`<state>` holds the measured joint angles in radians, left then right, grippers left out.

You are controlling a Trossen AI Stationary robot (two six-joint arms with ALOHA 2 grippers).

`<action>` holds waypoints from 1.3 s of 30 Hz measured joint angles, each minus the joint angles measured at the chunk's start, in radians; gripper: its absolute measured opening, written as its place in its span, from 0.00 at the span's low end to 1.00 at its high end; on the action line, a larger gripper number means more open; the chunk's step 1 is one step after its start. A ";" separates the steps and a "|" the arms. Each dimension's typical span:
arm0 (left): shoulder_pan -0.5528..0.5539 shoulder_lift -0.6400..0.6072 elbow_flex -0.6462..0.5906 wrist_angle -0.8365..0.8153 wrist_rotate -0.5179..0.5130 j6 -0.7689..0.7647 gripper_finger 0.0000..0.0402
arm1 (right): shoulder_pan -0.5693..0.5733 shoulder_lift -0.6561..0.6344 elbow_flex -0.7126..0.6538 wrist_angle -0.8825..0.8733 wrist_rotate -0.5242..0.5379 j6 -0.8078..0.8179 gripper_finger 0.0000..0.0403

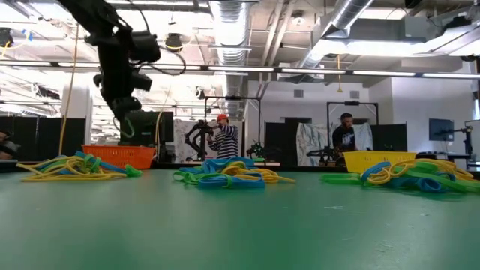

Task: Sort rubber bands into baskets
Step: Put the green rubber band into the orange bin

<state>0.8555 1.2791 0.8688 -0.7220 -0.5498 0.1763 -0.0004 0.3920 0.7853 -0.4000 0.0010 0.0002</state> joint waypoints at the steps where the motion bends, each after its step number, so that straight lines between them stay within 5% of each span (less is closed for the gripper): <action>1: 0.022 0.017 0.000 -0.001 0.023 0.004 0.00 | 0.000 0.000 0.000 0.000 0.000 0.000 0.32; 10: 0.089 0.159 -0.001 0.006 0.071 0.039 0.02 | 0.000 0.000 0.000 0.000 0.000 0.000 0.32; 26: 0.083 0.071 -0.001 0.092 0.082 0.041 0.39 | 0.000 0.000 0.000 0.000 0.000 0.000 0.32; 29: 0.067 0.008 -0.001 0.059 0.224 0.044 0.40 | 0.000 0.000 0.000 0.000 0.000 0.000 0.32; 35: -0.043 -0.091 0.000 -0.054 0.733 -0.004 0.36 | 0.000 0.000 0.000 0.000 0.000 0.000 0.32; 39: -0.220 -0.117 -0.021 -0.092 0.799 -0.063 0.34 | 0.000 0.000 0.000 0.000 0.000 0.000 0.32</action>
<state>0.6356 1.1622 0.8474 -0.8142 0.2493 0.1133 -0.0005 0.3920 0.7853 -0.4000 0.0008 0.0002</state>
